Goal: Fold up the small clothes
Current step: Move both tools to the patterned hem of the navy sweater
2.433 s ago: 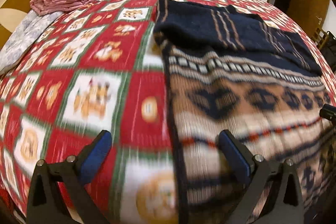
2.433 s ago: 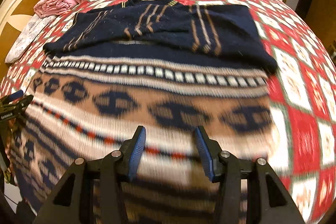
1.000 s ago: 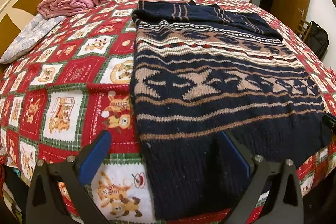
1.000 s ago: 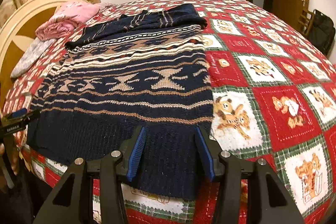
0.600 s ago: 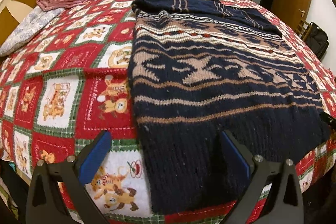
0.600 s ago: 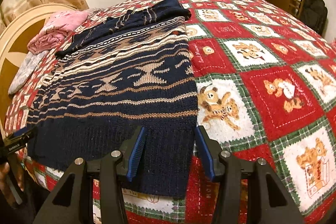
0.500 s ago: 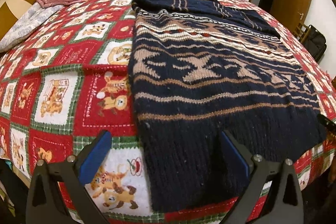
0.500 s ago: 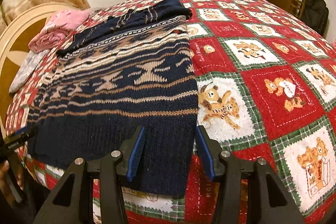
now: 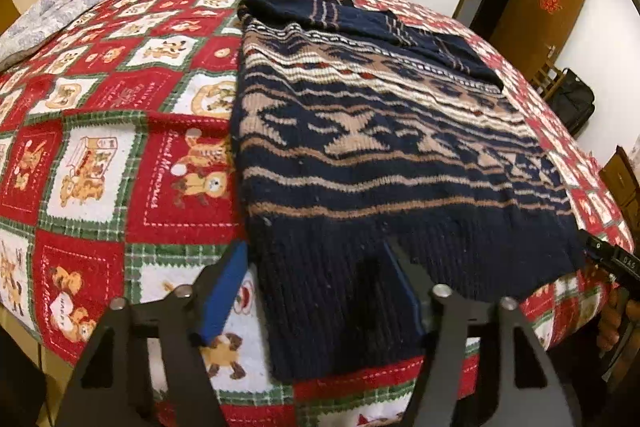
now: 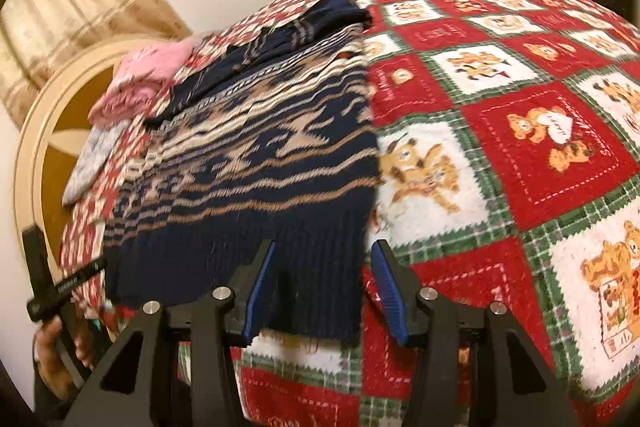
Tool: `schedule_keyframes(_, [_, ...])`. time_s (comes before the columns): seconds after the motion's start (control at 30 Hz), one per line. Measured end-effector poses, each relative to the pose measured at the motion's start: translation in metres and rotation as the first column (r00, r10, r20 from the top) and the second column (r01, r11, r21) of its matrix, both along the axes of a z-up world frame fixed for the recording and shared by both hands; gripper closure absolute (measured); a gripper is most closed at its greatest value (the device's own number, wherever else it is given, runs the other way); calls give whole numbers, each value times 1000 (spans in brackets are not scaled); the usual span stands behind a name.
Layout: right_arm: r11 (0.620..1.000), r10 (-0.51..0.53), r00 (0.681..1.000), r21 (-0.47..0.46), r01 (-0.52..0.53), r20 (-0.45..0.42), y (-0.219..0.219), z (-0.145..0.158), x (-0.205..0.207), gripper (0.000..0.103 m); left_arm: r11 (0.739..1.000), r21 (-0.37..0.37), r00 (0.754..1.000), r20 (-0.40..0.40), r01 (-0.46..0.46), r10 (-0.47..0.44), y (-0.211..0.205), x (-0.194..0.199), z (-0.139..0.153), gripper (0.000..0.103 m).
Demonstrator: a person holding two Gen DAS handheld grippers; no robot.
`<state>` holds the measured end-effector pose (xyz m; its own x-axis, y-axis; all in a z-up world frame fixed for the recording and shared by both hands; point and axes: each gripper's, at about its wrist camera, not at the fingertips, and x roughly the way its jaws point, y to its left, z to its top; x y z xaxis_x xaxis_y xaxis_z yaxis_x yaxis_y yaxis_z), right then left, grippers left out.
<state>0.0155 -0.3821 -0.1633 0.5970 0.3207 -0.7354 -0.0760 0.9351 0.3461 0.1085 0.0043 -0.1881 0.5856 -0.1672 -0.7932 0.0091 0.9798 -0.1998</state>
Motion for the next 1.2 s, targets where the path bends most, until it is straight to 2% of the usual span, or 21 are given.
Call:
schedule_keyframes(0.1, [999,13,1000,-43,-13,-8,5,-2,-1,69,1000,27,1000,5,9,-9,-6,-2,-2,38])
schedule_keyframes(0.17, [999,16,1000,-40,-16,-11,5,-3,-1,70,999,33,1000,2,13,-13,-6,-3,-3,38])
schedule_keyframes(0.2, [999,15,1000,-40,-16,-11,5,-4,0,75,1000,27,1000,1,13,-13,-5,-3,-3,38])
schedule_keyframes(0.27, [999,14,1000,-47,-14,-9,4,-2,-2,82,1000,3,1000,-7,-6,6,1,-6,-2,47])
schedule_keyframes(0.3, [999,15,1000,-41,-16,-9,3,-1,-2,82,999,-27,1000,-10,-28,28,8,-9,-2,55])
schedule_keyframes(0.37, [999,20,1000,-27,-21,-17,1,-3,-5,82,994,-101,999,-20,-46,44,20,-10,-4,55])
schedule_keyframes(0.43, [1000,15,1000,-20,-15,-20,0,-5,-4,82,990,-130,998,-21,-60,58,22,-10,-4,55])
schedule_keyframes(0.57, [1000,-6,1000,14,6,-9,-3,-8,-4,82,997,-74,999,-5,-36,36,8,-12,-3,45])
schedule_keyframes(0.7, [1000,-8,1000,6,8,-4,-1,-6,-6,81,998,-60,1000,-21,-22,21,-1,-19,-6,44])
schedule_keyframes(0.77, [1000,-5,1000,8,5,-8,-1,-7,-6,81,998,-54,999,-27,-28,27,-1,-19,-6,46])
schedule_keyframes(0.83, [1000,1,1000,12,0,-12,-1,-6,-6,79,998,-42,999,-33,-40,39,-1,-20,-6,57])
schedule_keyframes(1.03, [999,20,1000,-30,-20,8,6,-2,-8,79,997,-46,997,-48,-68,66,3,-21,-5,78])
schedule_keyframes(1.1, [999,21,1000,-37,-21,5,7,-3,-8,79,996,-52,996,-53,-76,73,4,-21,-6,79])
schedule_keyframes(1.2, [1000,12,1000,-8,-13,-9,3,-9,-6,79,996,-42,996,-46,-76,74,3,-20,-7,74])
